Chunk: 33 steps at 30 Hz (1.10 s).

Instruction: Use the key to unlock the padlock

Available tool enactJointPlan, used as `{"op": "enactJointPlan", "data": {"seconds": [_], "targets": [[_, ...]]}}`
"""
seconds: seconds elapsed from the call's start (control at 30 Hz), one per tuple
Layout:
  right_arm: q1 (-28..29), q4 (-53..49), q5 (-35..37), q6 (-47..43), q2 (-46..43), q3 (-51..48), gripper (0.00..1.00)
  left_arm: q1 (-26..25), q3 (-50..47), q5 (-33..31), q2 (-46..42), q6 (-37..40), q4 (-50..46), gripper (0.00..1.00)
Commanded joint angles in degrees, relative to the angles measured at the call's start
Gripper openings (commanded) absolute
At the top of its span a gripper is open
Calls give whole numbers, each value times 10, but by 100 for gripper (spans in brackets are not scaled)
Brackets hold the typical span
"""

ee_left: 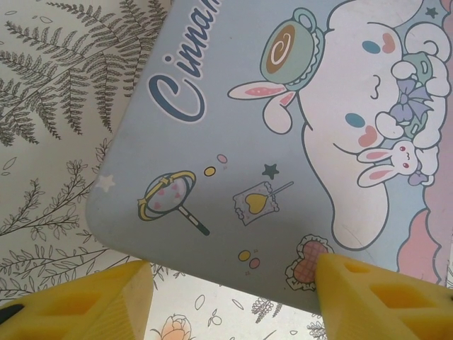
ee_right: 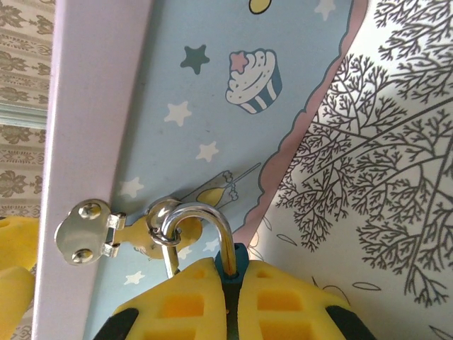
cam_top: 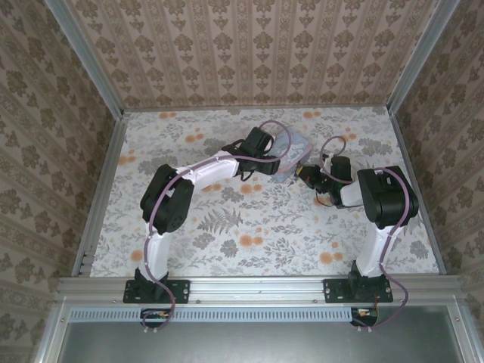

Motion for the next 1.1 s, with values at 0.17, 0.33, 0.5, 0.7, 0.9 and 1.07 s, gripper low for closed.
{"op": "enactJointPlan", "data": {"seconds": [0.17,0.33,0.5,0.7,0.9,1.07], "targets": [[-15,-35,33,14,0,13,0,1,-29,8,38,16,-86,61],[-15,-69,18,16,3,65,0,0,-24,16,46,19,-90,60],[-15,-217,33,-46,-10,139,0,-1,-15,21,52,28,-101,58],[-23,-355,71,-103,1,206,0,-1,-5,29,60,29,-111,57],[-39,-326,60,-85,5,205,0,0,-4,29,61,26,-113,57],[-42,-298,52,-66,-23,172,0,0,-8,32,48,23,-112,58]]}}
